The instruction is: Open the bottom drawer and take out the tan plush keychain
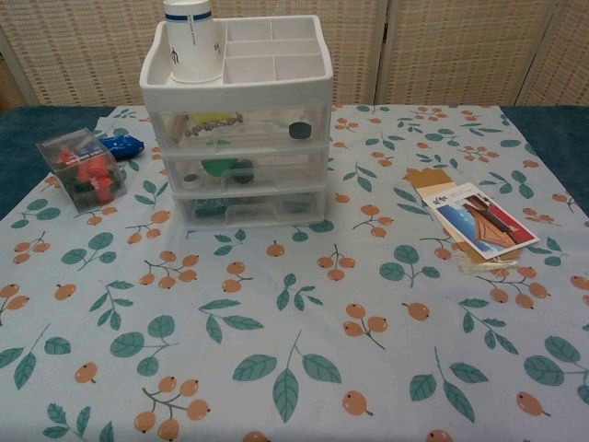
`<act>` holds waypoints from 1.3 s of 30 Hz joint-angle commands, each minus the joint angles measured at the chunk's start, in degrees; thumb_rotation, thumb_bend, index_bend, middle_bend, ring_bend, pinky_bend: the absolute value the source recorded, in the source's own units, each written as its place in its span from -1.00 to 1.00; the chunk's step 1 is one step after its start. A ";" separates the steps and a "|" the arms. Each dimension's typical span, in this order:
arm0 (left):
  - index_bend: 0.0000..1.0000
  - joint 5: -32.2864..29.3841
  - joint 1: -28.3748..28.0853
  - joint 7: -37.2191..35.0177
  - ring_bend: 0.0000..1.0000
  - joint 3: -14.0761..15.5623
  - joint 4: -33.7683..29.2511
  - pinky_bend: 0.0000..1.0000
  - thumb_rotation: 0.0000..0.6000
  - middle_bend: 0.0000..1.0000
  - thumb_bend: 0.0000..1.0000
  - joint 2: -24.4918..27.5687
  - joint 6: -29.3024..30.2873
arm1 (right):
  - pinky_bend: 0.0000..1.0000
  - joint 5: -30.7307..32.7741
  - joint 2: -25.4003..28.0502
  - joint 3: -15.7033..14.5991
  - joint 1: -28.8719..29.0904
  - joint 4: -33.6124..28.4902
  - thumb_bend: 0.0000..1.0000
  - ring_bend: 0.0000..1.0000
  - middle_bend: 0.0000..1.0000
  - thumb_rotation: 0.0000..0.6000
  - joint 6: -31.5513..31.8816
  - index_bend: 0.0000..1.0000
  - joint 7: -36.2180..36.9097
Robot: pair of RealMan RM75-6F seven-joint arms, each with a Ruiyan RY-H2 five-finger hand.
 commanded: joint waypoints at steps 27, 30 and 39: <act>-0.71 -1.38 0.52 -2.65 -0.82 -0.28 2.30 -0.81 1.00 -0.83 -0.57 0.88 0.07 | 0.97 19.42 -2.94 9.34 21.68 -14.33 0.15 0.54 0.32 1.00 -38.14 -1.00 17.79; -0.71 -1.41 0.44 -3.04 -0.82 -0.38 2.49 -0.81 1.00 -0.83 -0.57 1.03 0.01 | 1.00 25.55 -5.35 11.87 25.29 -12.79 0.21 0.65 0.42 1.00 -43.77 -1.00 21.30; -0.71 -2.47 0.71 -4.22 -0.82 -0.66 3.47 -0.81 1.00 -0.83 -0.57 1.77 0.02 | 1.00 39.53 -14.26 18.51 34.68 -5.35 0.35 0.77 0.52 1.00 -58.72 -1.00 31.59</act>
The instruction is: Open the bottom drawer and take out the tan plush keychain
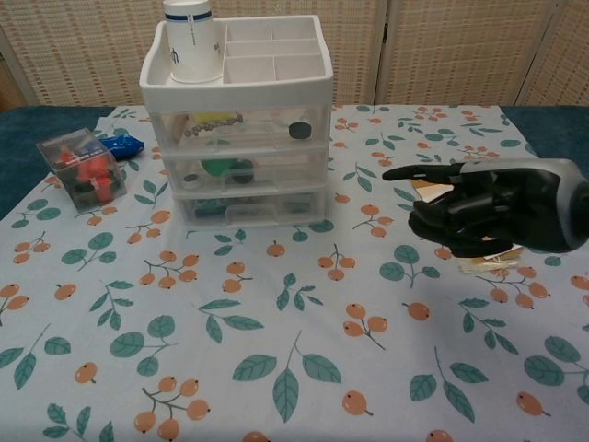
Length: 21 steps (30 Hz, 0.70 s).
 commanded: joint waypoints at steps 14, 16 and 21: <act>-0.71 -1.81 0.63 -1.03 -0.82 -0.44 0.92 -0.81 1.00 -0.83 -0.57 1.44 0.04 | 1.00 11.05 -20.52 9.26 11.79 22.39 0.40 0.78 0.52 1.00 -16.22 -1.00 13.03; -0.71 -1.77 0.58 -1.05 -0.82 -0.50 0.80 -0.81 1.00 -0.83 -0.57 1.51 0.03 | 1.00 11.78 -22.04 9.57 12.91 24.17 0.40 0.78 0.52 1.00 -16.92 -1.00 13.00; -0.71 -1.63 0.44 -0.75 -0.82 -0.70 0.50 -0.81 1.00 -0.83 -0.57 1.76 0.07 | 1.00 14.12 -25.57 10.31 16.34 28.91 0.40 0.78 0.51 1.00 -19.01 -1.00 12.71</act>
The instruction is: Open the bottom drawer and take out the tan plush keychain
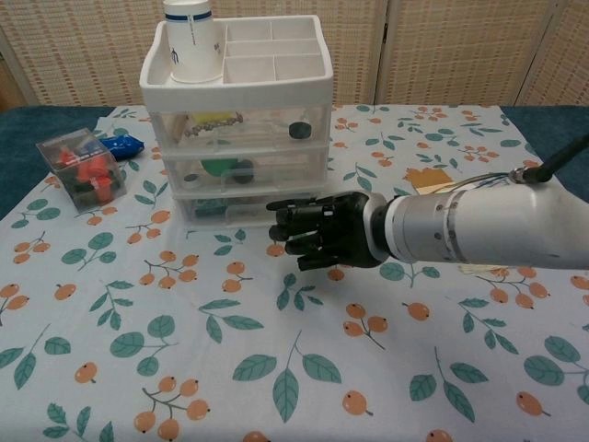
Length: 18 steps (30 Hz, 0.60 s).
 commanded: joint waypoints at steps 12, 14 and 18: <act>-0.71 -1.02 0.35 0.34 -0.82 -0.13 -0.07 -0.81 1.00 -0.83 -0.57 0.23 -0.19 | 1.00 7.66 -6.99 0.45 9.03 11.34 0.40 0.78 0.51 1.00 -3.57 -1.00 -1.59; -0.71 -1.21 0.37 0.35 -0.82 -0.18 -0.08 -0.81 1.00 -0.83 -0.57 0.28 -0.26 | 1.00 8.48 -7.52 0.41 9.76 12.47 0.40 0.78 0.51 1.00 -3.85 -1.00 -1.77; -0.71 -1.41 0.35 0.57 -0.82 -0.23 -0.11 -0.81 1.00 -0.83 -0.57 0.35 -0.45 | 1.00 9.45 -8.22 0.55 10.67 14.19 0.40 0.78 0.51 1.00 -4.43 -1.00 -2.09</act>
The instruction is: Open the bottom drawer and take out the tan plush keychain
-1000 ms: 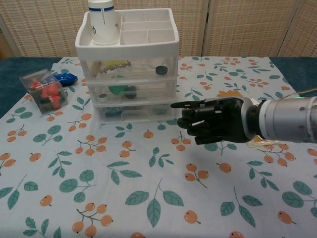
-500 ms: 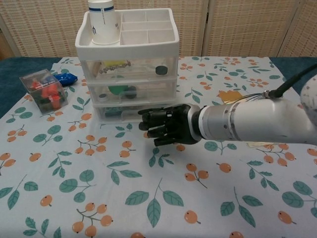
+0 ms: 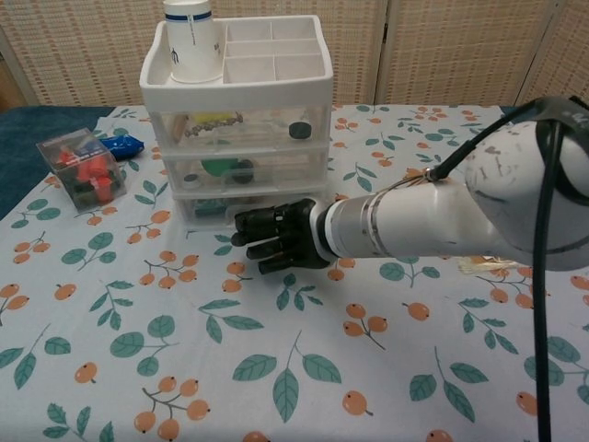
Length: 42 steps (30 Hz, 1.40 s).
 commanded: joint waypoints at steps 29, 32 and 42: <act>-0.71 -1.07 0.37 -0.40 -0.82 -0.07 0.60 -0.81 1.00 -0.83 -0.57 0.35 -0.57 | 1.00 3.03 -3.85 0.47 5.26 7.69 0.40 0.78 0.51 1.00 -3.72 -1.00 -2.53; -0.71 -1.10 0.35 -0.36 -0.82 -0.08 0.61 -0.81 1.00 -0.83 -0.57 0.34 -0.66 | 1.00 3.15 -3.69 0.16 5.41 7.50 0.40 0.78 0.51 1.00 -3.83 -1.00 -2.73; -0.71 -1.05 0.24 -0.30 -0.82 -0.03 0.61 -0.81 1.00 -0.83 -0.57 0.18 -0.98 | 1.00 3.63 -2.47 -0.80 5.44 5.33 0.40 0.78 0.50 1.00 -3.61 -1.00 -3.17</act>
